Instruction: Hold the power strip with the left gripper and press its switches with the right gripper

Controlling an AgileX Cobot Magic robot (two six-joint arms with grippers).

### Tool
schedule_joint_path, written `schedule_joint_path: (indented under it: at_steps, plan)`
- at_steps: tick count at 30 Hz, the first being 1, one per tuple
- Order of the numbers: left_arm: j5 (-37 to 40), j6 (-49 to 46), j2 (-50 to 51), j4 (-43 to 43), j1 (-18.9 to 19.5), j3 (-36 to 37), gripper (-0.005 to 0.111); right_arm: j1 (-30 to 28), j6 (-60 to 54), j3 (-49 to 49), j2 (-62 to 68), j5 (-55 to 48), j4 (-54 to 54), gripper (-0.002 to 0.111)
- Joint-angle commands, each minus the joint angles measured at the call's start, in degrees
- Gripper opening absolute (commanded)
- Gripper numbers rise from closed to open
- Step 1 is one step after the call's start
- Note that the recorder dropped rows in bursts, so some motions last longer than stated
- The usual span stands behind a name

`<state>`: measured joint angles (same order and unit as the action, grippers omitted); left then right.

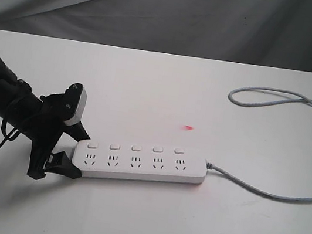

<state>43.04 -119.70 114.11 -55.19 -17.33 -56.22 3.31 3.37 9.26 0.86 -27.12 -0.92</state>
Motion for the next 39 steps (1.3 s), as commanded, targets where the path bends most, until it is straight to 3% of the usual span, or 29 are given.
schedule_joint_path:
  at_steps: [1,6,13,25,39]
  plan:
    - [0.2,-0.1,0.0,0.1,-0.3,0.2,0.055,0.1,0.1,15.3,10.1,-8.9,-0.2,0.0]
    - [0.2,-0.1,0.0,0.1,-0.3,0.2,0.055,0.1,0.1,33.6,27.7,-20.8,2.5,0.0]
    - [0.2,-0.1,0.0,0.1,-0.3,0.2,0.055,2.7,0.1,45.8,42.3,-22.1,4.9,0.0]
    - [0.2,-0.1,0.0,0.1,-0.3,0.2,0.055,16.6,0.1,47.3,53.8,-19.9,5.2,0.0]
    - [0.2,-0.1,0.0,0.1,-0.3,0.2,0.055,27.6,-12.5,47.3,65.6,-21.1,10.5,0.0]
